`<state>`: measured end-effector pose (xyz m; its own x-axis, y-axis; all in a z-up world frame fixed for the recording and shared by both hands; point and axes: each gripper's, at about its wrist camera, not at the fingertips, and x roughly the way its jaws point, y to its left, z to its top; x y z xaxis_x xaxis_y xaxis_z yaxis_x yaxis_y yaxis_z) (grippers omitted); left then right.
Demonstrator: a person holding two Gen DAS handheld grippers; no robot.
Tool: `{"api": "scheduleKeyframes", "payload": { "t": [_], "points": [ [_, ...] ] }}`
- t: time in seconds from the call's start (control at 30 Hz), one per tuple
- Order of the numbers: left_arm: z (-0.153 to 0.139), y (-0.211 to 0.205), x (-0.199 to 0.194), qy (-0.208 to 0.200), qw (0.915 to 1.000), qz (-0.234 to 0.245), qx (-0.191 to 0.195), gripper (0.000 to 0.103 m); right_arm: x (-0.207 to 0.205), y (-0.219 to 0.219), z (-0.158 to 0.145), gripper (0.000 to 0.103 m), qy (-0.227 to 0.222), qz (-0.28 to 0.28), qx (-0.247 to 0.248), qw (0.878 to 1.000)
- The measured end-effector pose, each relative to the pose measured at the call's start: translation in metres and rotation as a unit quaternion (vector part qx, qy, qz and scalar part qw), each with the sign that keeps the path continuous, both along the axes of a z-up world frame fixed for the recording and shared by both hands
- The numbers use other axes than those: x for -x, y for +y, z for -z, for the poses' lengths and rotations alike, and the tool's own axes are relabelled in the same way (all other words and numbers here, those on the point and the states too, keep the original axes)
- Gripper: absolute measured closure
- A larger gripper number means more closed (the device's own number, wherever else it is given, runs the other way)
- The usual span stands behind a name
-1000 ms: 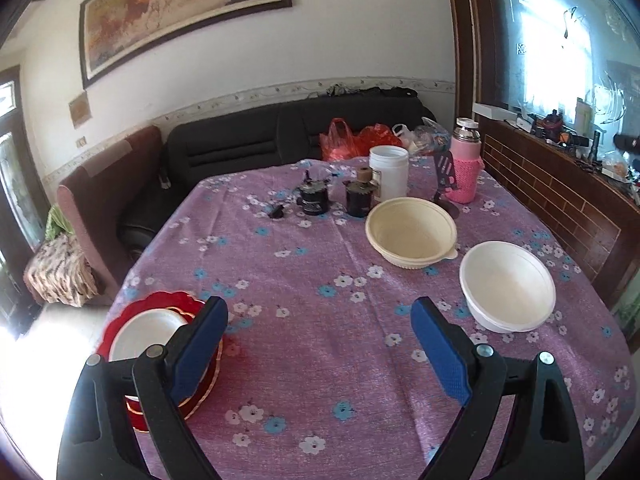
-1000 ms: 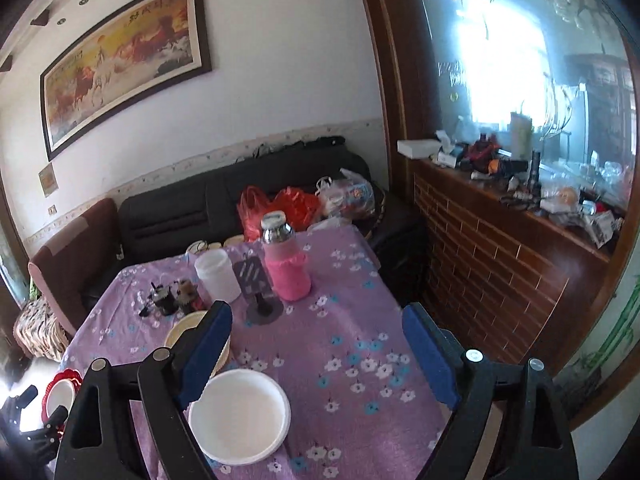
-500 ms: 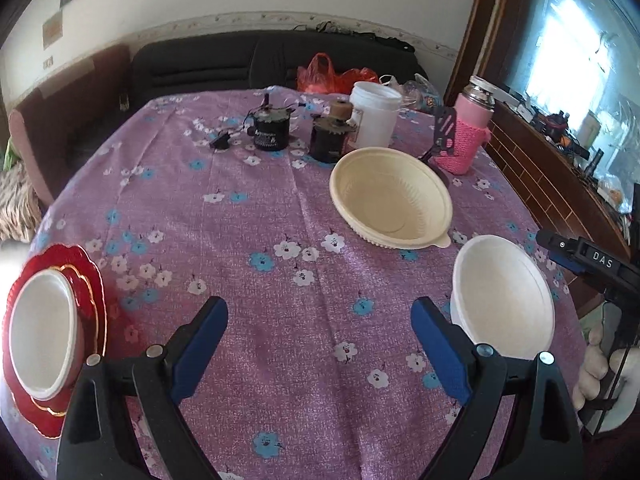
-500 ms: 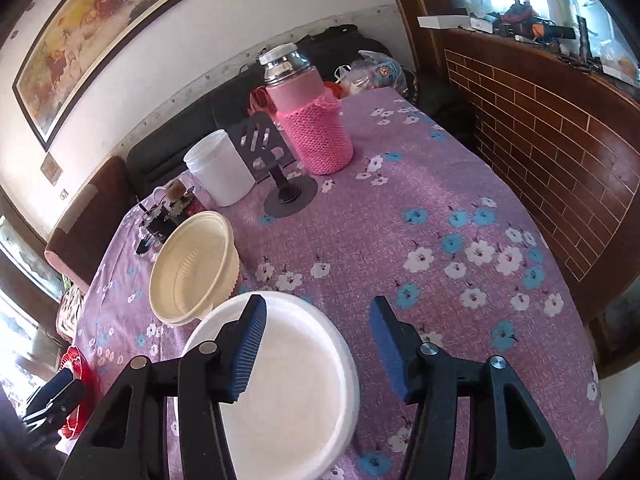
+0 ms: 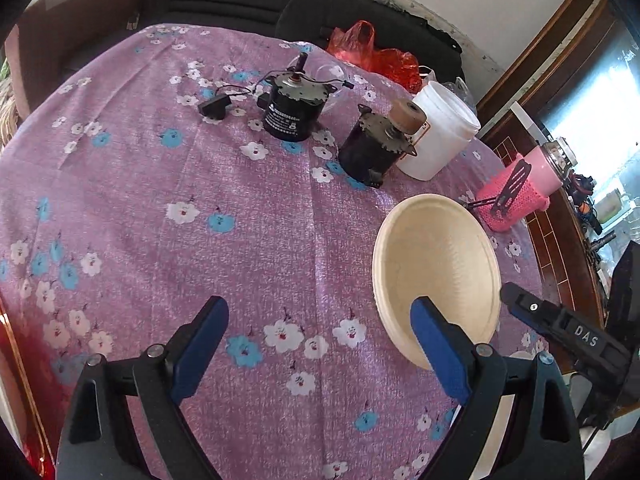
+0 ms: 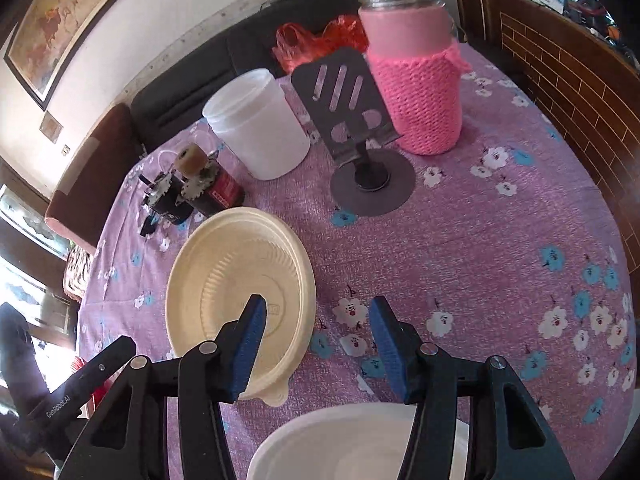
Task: Organize plates and bowls
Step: 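Move both grippers to the beige ribbed bowl and grasp its rim, then lift the beige bowl and carry it toward the plate stack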
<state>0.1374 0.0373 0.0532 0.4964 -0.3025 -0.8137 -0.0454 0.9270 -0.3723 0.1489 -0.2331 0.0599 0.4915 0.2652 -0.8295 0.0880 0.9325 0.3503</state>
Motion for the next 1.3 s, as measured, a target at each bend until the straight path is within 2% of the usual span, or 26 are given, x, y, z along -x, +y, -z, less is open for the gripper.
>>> {"api": "scheduleKeyframes", "payload": {
  "t": [0.13,0.2,0.27,0.33,0.4,0.5,0.57,0.6,0.9,1.13,1.3],
  "points": [
    [0.014,-0.013,-0.021,0.011,0.9998,0.013,0.012,0.012,-0.017,0.012,0.016,0.053,0.031,-0.005,0.003,1.0],
    [0.021,-0.019,-0.031,0.021,0.9994,0.021,0.016,0.017,-0.023,0.015,0.021,0.062,0.041,-0.008,0.006,0.999],
    [0.029,-0.023,-0.038,0.031,0.9988,0.026,0.028,0.021,-0.028,0.017,0.024,0.066,0.052,-0.011,0.01,0.999],
    [0.036,-0.027,-0.045,0.043,0.9977,0.033,0.04,0.034,-0.031,0.019,0.025,0.068,0.058,-0.014,0.016,0.998],
    [0.037,-0.031,-0.047,0.036,0.9978,0.039,0.04,0.039,-0.033,0.021,0.027,0.071,0.063,-0.017,0.021,0.998],
    [0.041,-0.037,-0.049,0.048,0.9954,0.061,0.056,0.062,-0.035,0.024,0.028,0.08,0.067,-0.021,0.026,0.997],
    [0.042,-0.041,-0.049,0.049,0.9946,0.072,0.056,0.071,-0.038,0.029,0.03,0.089,0.069,-0.022,0.028,0.997],
    [0.043,-0.043,-0.048,0.052,0.994,0.079,0.056,0.082,-0.037,0.031,0.03,0.091,0.067,-0.022,0.026,0.997],
    [0.027,-0.025,-0.013,0.045,0.9947,0.075,0.053,0.084,-0.019,0.049,0.018,0.092,0.047,-0.034,0.011,0.998],
    [0.01,0.019,0.029,0.065,0.9945,0.05,0.065,0.084,0.011,0.081,0.002,0.091,0.046,-0.069,-0.014,0.996],
    [0.002,0.052,0.058,0.078,0.9945,0.035,0.059,0.084,0.035,0.113,-0.007,0.091,0.055,-0.101,-0.019,0.993]
  ]
}}
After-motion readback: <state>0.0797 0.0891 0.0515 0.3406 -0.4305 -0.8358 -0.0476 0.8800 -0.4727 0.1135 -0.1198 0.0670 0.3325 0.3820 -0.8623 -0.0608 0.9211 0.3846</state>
